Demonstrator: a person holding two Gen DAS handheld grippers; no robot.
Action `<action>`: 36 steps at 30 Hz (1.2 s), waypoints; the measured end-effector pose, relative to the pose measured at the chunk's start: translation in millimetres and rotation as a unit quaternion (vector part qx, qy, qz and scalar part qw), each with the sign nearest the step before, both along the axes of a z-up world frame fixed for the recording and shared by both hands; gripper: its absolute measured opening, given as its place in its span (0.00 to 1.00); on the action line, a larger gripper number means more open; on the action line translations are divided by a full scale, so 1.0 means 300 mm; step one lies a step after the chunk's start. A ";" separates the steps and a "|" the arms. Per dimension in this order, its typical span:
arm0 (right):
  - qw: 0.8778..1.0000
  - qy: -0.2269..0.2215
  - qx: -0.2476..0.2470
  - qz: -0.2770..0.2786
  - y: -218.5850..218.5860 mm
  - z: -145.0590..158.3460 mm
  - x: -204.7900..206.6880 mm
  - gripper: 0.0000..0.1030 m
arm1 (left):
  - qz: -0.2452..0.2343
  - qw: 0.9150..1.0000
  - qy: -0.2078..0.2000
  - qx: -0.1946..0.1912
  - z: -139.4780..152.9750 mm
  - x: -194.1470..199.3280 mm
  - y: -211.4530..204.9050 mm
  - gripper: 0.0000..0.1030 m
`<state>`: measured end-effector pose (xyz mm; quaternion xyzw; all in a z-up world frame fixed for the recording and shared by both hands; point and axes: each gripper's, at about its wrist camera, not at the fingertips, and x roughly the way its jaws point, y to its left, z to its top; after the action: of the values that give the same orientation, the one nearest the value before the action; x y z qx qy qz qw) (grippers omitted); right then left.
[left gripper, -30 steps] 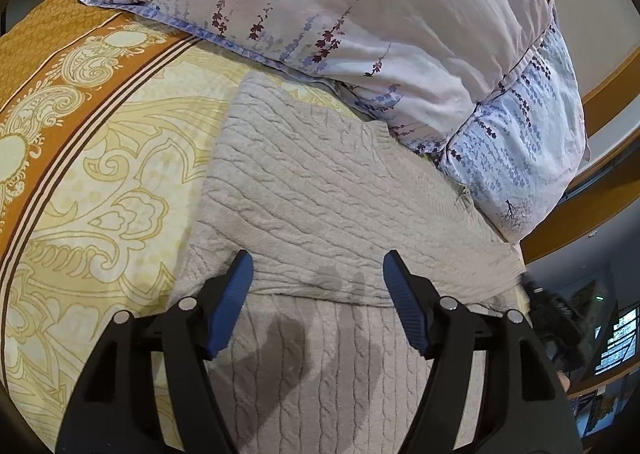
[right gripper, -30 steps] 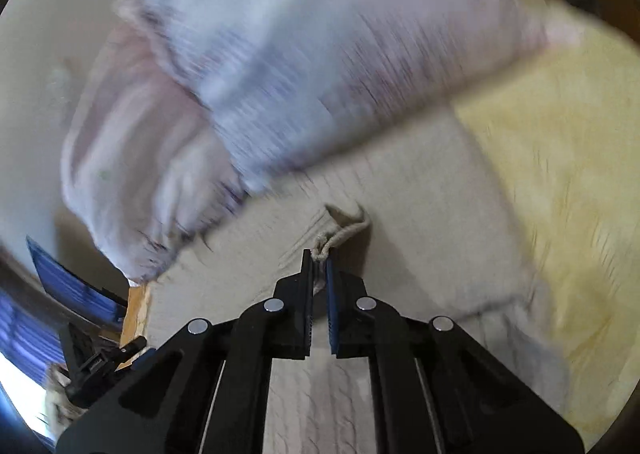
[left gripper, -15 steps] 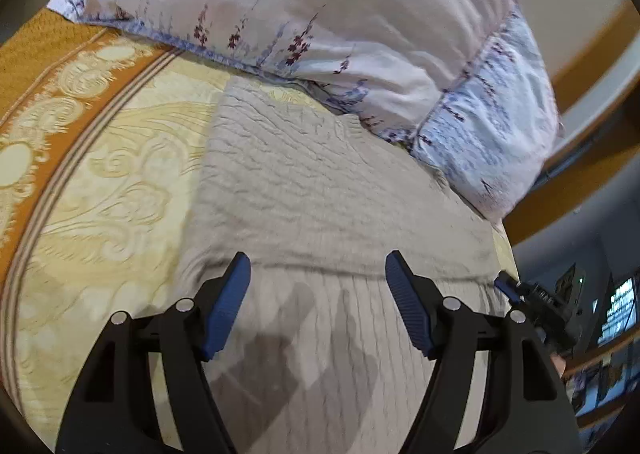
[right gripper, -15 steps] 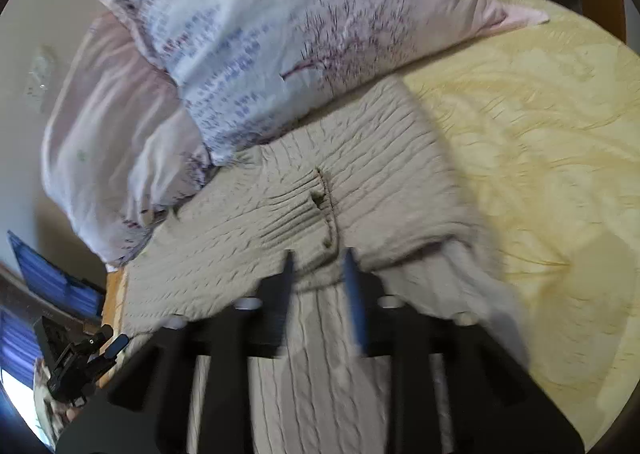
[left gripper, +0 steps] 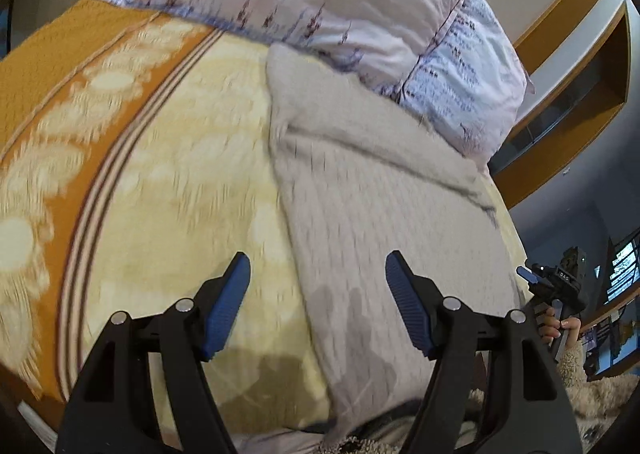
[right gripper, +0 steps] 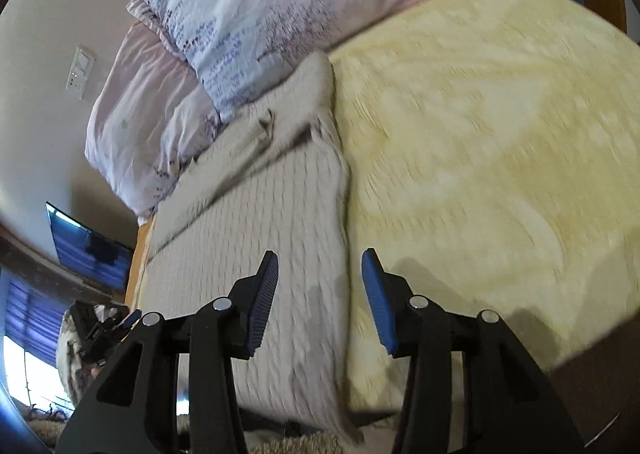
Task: Fold small clothes
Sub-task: 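Grasp the hem with both grippers and lift it toward the collar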
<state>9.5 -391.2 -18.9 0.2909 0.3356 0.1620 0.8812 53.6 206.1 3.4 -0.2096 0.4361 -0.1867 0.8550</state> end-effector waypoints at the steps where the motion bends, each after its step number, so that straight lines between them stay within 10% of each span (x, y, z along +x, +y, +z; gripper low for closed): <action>1: 1.000 0.006 0.004 0.005 0.000 -0.014 -0.009 0.45 | -0.001 1.000 0.000 -0.004 -0.008 -0.013 -0.001 0.67; 15: 0.986 0.009 0.114 0.123 0.074 -0.150 -0.078 0.37 | -0.062 0.993 -0.012 -0.101 -0.043 -0.173 -0.076 0.58; 36: 0.981 0.032 0.046 0.184 0.157 -0.204 -0.152 0.15 | -0.158 0.977 0.036 -0.137 -0.133 -0.236 -0.193 0.49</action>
<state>-36.1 -344.0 -80.1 0.2695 0.4039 0.3272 0.8106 -17.2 148.2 -36.5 -0.2597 0.4643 -0.3702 0.7615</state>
